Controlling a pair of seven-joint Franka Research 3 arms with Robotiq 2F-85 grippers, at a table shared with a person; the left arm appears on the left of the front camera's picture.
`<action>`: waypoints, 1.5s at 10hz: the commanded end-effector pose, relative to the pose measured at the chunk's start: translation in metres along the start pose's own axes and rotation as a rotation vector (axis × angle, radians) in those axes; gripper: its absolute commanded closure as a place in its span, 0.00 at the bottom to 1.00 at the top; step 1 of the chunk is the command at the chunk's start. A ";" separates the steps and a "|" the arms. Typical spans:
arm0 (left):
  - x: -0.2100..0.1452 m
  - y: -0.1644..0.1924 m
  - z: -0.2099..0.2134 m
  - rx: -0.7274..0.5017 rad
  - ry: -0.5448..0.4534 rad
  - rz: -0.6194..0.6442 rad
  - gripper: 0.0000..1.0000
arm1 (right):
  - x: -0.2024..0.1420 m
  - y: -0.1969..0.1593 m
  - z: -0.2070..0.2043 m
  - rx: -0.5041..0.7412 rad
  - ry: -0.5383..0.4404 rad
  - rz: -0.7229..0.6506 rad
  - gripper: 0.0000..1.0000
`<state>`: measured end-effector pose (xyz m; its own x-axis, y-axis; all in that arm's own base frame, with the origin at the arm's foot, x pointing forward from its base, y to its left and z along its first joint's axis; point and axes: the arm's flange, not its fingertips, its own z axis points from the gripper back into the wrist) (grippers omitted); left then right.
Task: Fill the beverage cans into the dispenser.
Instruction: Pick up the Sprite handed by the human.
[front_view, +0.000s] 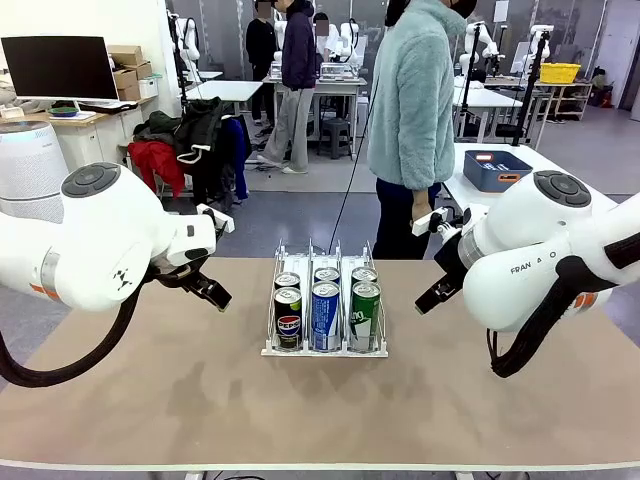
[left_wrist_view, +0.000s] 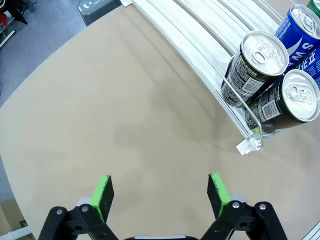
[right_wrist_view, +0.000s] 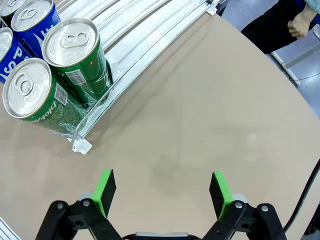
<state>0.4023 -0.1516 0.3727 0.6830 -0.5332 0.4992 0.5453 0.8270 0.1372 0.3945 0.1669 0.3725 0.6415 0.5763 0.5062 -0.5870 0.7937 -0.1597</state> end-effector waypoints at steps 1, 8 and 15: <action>0.000 0.000 0.000 0.000 0.000 0.000 0.00 | 0.000 0.000 0.000 0.000 0.000 -0.001 0.00; 0.000 0.000 0.000 0.000 0.000 0.000 0.00 | 0.000 0.004 0.014 0.130 0.058 -0.012 0.00; 0.058 0.023 0.135 -0.223 -0.053 -0.215 0.00 | 0.056 -0.022 0.142 0.350 0.019 -0.037 0.00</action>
<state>0.3862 -0.1537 0.5101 0.5462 -0.6665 0.5074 0.7323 0.6740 0.0969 0.3705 0.1612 0.5138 0.6773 0.5452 0.4941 -0.6730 0.7305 0.1165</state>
